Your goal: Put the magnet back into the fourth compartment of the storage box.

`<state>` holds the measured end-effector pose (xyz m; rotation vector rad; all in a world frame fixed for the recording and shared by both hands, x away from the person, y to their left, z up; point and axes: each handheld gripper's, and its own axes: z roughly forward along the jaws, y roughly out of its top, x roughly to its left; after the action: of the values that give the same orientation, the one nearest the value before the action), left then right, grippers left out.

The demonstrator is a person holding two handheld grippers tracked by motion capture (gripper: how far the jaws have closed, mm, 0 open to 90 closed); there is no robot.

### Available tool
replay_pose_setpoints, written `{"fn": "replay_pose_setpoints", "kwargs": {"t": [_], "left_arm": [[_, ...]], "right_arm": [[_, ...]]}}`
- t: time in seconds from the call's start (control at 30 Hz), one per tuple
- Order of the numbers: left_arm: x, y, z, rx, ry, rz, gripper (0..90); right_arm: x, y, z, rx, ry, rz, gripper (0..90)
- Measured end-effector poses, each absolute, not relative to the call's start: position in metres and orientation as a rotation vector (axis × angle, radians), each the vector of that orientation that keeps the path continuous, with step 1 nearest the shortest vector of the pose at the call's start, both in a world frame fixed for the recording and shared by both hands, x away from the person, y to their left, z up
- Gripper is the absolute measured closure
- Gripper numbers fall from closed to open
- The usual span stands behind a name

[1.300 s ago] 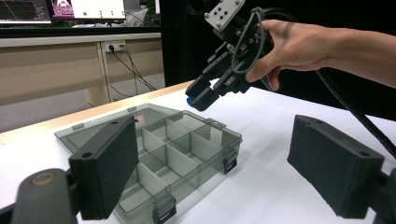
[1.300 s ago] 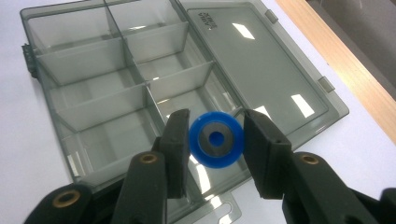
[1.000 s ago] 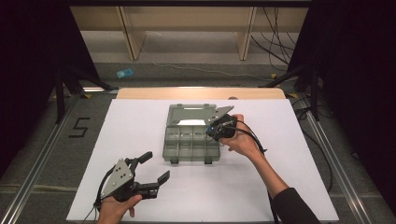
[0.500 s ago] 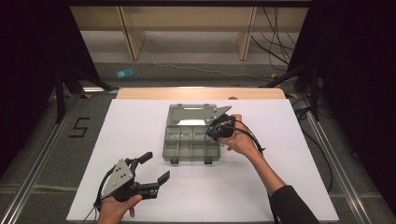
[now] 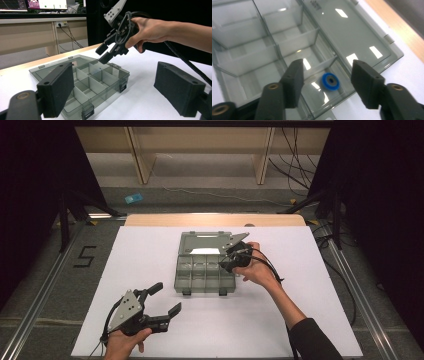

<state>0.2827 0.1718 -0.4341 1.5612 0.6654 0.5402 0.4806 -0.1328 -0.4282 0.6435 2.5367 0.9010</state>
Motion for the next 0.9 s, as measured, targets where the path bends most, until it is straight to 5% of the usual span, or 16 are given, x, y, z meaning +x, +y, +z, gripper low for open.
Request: {"fn": "replay_pose_setpoints", "kwargs": {"t": [0.9], "left_arm": [[0.286, 0.169, -0.434, 1.558, 0.640, 0.535, 15.7]], "right_arm": [[0.422, -0.159, -0.389, 0.678, 2.427, 1.166, 27.6]]}}
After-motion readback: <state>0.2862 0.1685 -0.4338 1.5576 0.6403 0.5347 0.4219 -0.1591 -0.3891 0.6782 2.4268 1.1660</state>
